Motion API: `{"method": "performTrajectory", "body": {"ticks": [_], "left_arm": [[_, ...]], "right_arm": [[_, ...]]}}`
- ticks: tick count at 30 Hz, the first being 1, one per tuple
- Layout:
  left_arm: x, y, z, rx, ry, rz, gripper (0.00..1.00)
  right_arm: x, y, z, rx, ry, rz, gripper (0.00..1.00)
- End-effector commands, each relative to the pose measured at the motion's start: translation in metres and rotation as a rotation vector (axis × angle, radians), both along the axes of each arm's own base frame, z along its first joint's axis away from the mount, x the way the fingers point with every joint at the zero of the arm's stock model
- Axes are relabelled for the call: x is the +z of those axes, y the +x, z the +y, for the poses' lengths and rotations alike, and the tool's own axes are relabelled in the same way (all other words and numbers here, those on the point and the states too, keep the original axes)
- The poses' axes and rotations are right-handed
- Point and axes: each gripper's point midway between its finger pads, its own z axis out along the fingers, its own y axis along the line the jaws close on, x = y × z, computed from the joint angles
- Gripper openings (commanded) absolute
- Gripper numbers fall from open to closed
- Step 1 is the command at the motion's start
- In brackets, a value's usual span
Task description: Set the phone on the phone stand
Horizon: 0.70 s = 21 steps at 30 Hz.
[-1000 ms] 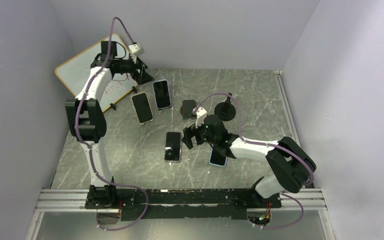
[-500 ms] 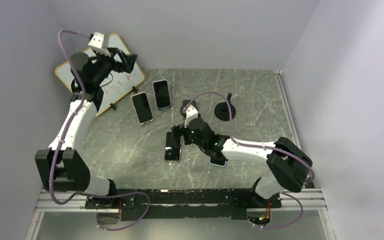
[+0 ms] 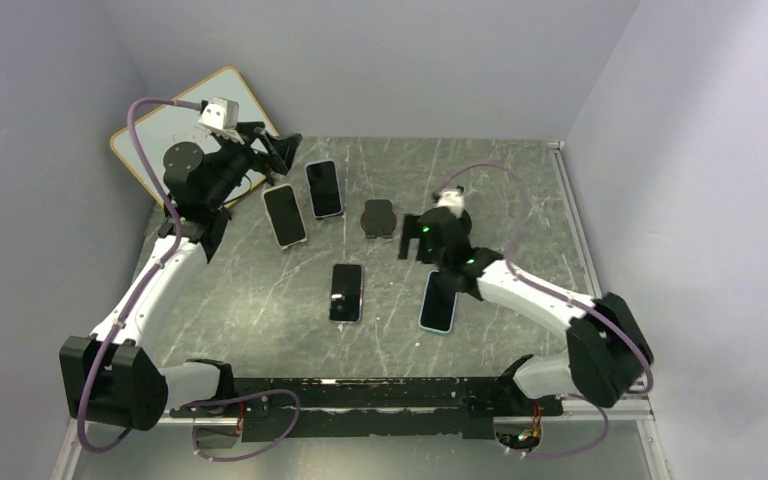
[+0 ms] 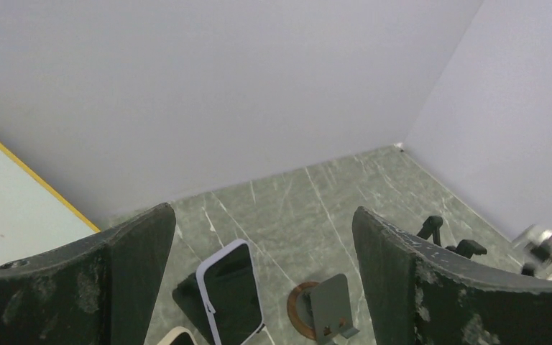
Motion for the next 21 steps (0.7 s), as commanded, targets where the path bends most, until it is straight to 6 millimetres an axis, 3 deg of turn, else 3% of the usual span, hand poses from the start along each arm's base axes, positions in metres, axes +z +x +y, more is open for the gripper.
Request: {"method": "performTrajectory", "body": {"ticks": [1, 3, 6, 10, 21], "left_arm": [[0.027, -0.009, 0.007, 0.035, 0.007, -0.076, 0.97], [0.027, -0.011, 0.003, 0.014, 0.006, -0.077, 0.97], [0.021, -0.015, -0.008, -0.037, 0.012, -0.073, 0.97], [0.016, -0.015, -0.023, -0.096, 0.031, -0.06, 0.95], [0.011, -0.014, -0.024, -0.087, 0.06, -0.049, 0.94]], "right_arm": [[0.012, 0.003, -0.074, -0.234, 0.004, 0.072, 1.0], [0.002, -0.007, -0.098, -0.31, -0.051, 0.142, 1.0], [-0.013, -0.015, -0.111, -0.344, -0.07, 0.204, 1.0], [-0.033, -0.022, -0.109, -0.338, -0.015, 0.257, 1.0], [-0.059, -0.022, -0.104, -0.327, -0.019, 0.301, 1.0]]}}
